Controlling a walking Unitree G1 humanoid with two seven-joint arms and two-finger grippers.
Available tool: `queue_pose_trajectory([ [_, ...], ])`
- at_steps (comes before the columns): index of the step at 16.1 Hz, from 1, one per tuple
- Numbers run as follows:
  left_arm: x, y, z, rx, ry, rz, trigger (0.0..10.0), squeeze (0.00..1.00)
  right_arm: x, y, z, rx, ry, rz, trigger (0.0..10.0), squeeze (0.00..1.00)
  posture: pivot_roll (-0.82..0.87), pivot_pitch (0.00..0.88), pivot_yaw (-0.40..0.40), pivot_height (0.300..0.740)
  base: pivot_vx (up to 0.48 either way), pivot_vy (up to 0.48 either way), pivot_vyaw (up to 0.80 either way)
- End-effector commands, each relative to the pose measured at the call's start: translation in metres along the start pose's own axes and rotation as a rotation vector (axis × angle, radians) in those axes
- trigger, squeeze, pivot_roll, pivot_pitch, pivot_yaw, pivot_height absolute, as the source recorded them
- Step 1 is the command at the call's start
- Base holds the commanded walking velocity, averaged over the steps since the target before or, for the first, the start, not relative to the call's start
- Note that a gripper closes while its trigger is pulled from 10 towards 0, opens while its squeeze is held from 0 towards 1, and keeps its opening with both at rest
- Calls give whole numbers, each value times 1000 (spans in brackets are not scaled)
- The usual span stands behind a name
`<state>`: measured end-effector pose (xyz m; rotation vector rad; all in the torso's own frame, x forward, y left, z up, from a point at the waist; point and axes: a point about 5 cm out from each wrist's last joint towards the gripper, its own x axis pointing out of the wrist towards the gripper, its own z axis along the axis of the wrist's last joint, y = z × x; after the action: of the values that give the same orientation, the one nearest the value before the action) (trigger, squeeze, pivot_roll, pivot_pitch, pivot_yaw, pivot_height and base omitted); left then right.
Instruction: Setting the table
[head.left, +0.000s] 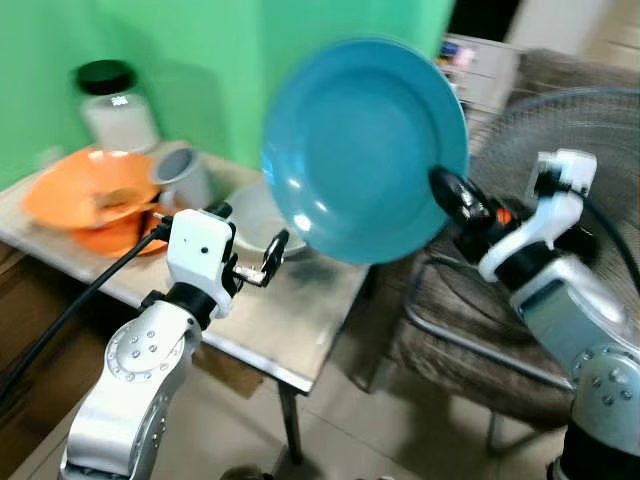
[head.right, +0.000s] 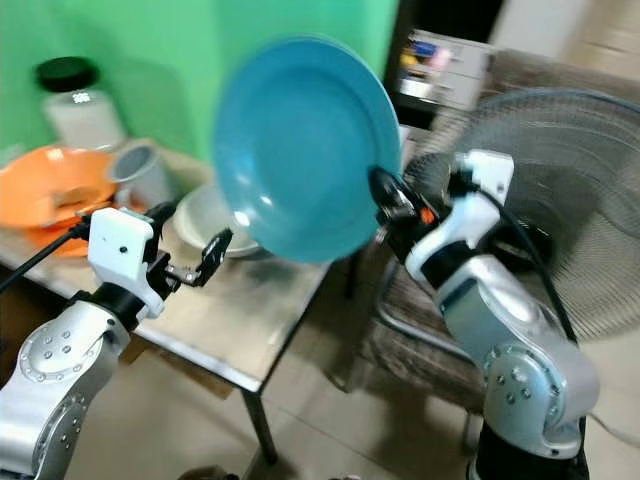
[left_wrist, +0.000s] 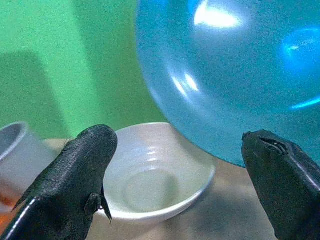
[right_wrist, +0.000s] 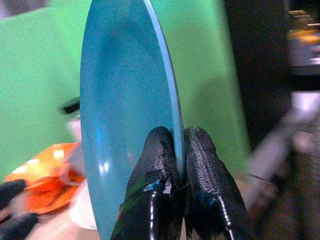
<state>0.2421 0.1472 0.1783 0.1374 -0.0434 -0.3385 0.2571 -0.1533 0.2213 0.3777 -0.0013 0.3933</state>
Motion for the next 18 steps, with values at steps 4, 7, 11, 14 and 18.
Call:
queue_pose_trajectory([
  [4, -5, 4, -1, -12, -16, 135, 10000, 125, 4, 7, 10, -1, -111, -7, 10000, 0, 166, 0, -46, 740, 0, 0, -767],
  [7, -11, 8, 3, -11, -63, 197, 10000, 251, 5, 4, 3, 12, -104, -14, 10000, 0, 190, 0, -62, 740, 0, 0, -769],
  [11, -12, 25, 10, 8, -59, 244, 10000, 0, 5, 3, -3, 50, -78, -1, 10000, 0, 198, 0, -55, 740, 0, 0, -772],
  [14, -15, 26, 4, 16, -20, 193, 10000, 0, 2, 4, -7, 25, -80, -21, 10000, 0, 185, 0, -37, 740, 0, 0, -763],
  [18, -12, 24, 2, 9, -10, 173, 10000, 0, 0, 7, -6, -56, -96, -5, 10000, 0, 170, 0, -26, 740, 0, 0, -756],
])
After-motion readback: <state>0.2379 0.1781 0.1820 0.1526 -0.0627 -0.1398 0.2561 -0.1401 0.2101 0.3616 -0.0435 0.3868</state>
